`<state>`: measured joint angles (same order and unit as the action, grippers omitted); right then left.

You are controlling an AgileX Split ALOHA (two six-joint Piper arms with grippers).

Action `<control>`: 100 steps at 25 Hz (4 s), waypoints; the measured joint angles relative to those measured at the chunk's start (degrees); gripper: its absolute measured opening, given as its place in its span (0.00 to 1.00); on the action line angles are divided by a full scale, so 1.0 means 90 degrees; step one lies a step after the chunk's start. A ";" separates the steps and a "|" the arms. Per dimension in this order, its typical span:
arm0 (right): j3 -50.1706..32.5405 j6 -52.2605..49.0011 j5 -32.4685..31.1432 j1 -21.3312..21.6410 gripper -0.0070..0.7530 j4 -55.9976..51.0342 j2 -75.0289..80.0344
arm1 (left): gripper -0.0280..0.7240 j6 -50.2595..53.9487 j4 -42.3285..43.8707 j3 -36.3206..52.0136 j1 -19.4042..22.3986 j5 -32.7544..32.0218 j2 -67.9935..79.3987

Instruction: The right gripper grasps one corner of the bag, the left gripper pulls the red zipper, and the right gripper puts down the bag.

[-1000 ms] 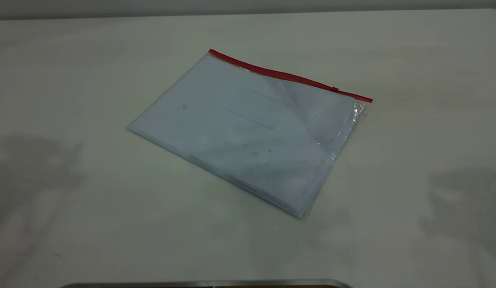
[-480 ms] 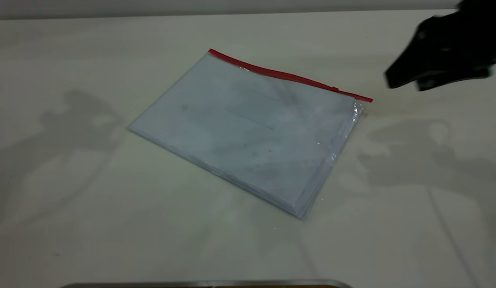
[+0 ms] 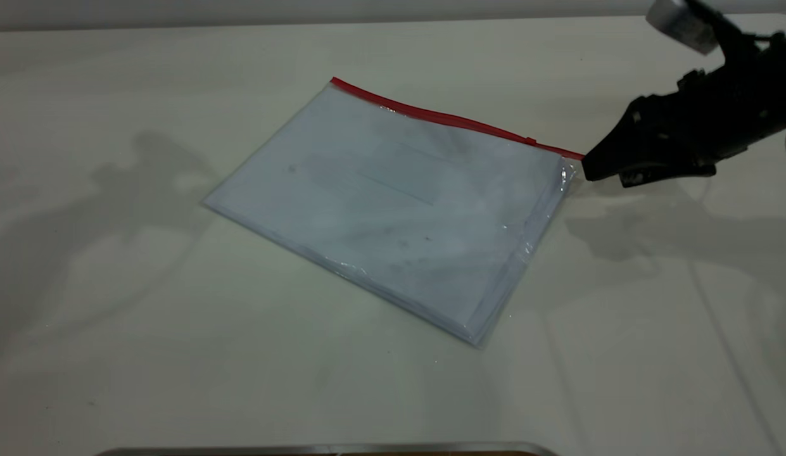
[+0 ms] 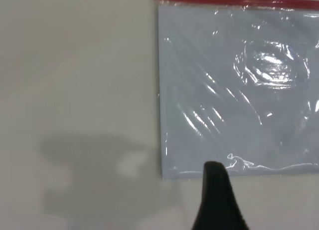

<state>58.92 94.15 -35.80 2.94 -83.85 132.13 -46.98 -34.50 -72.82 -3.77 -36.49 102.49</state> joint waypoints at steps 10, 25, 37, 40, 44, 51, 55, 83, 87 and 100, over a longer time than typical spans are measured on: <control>0.1005 0.0661 -0.0586 0.0081 0.78 -0.0234 0.1024 | 0.78 -0.0044 -0.0003 0.0000 -0.0177 0.0144 0.0000; 0.1281 0.1266 -0.1254 0.0048 0.78 -0.0848 0.1478 | 0.78 -0.0044 -0.0015 0.0000 -0.0411 0.0159 0.0000; 0.1284 0.1398 -0.1925 0.0048 0.21 -0.1132 0.1552 | 0.78 -0.0044 -0.0015 0.0000 -0.0418 0.0168 0.0000; 0.1284 0.1398 -0.2142 0.0048 0.05 -0.1015 0.1552 | 0.78 -0.0044 -0.0015 0.0000 -0.0418 0.0168 0.0000; 0.1377 0.1400 -0.2232 0.0048 0.04 -0.0669 0.1552 | 0.78 -0.0076 -0.0015 0.0000 -0.0418 0.0168 0.0000; 0.2479 0.0608 -0.2326 -0.0238 0.04 0.0828 0.1552 | 0.78 -0.0249 -0.0003 -0.0038 -0.0470 0.0173 0.0340; 0.3390 -0.0100 -0.2369 -0.0771 0.04 0.1802 0.1552 | 0.78 -0.0610 -0.0003 -0.0288 -0.0560 0.0143 0.0835; 0.4977 0.0276 -0.2605 -0.2190 0.04 0.1471 0.1651 | 0.78 -0.5018 -0.1408 -0.1155 -0.1397 0.0424 0.2467; 0.4976 0.0276 -0.2629 -0.2190 0.04 0.1477 0.1651 | 0.78 -0.5426 -0.1889 -0.1155 -0.1397 0.0490 0.2645; 0.4976 0.0276 -0.2707 -0.2190 0.04 0.1599 0.1651 | 0.56 -0.5596 -0.1996 -0.1156 -0.1397 0.0503 0.2845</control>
<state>103.70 96.64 -60.17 -16.76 -69.46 147.00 -97.34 -52.47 -83.22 -16.34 -31.96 128.10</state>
